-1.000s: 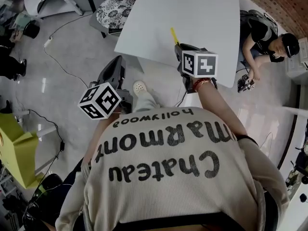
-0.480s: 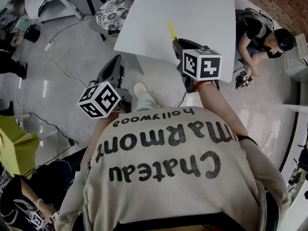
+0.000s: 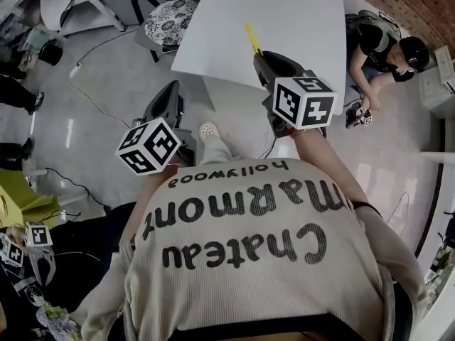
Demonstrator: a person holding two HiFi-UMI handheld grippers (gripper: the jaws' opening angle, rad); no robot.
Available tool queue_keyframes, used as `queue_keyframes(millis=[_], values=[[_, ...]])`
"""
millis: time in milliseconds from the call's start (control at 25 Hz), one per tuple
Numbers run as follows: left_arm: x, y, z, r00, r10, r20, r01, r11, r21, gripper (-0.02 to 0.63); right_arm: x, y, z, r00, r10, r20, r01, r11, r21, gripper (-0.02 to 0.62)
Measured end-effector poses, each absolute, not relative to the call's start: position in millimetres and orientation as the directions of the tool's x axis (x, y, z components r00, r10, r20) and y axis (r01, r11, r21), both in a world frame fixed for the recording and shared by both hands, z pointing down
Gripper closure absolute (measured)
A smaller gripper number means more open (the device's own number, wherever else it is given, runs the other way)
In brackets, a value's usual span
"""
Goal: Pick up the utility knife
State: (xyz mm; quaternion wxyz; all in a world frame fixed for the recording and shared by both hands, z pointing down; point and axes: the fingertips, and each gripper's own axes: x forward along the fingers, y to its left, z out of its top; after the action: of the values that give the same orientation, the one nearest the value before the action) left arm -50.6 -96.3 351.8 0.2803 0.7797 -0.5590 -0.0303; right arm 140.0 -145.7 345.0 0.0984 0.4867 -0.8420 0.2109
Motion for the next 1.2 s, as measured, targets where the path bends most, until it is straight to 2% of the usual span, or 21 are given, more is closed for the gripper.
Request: queue_keyframes(millis=[240, 1200], values=[[-46, -84, 347, 0.353, -0.895, 0.273, -0.871, -0.207, 0.446, 0.604, 145, -133, 330, -0.521, -0.807, 0.278, -0.846, 0.444, -0.296, 0.528], [-30, -54, 348, 0.352, -0.898, 0.264, -0.866, -0.206, 0.455, 0.605, 166, -99, 350, -0.509, -0.8, 0.316, -0.855, 0.428, -0.295, 0.527]])
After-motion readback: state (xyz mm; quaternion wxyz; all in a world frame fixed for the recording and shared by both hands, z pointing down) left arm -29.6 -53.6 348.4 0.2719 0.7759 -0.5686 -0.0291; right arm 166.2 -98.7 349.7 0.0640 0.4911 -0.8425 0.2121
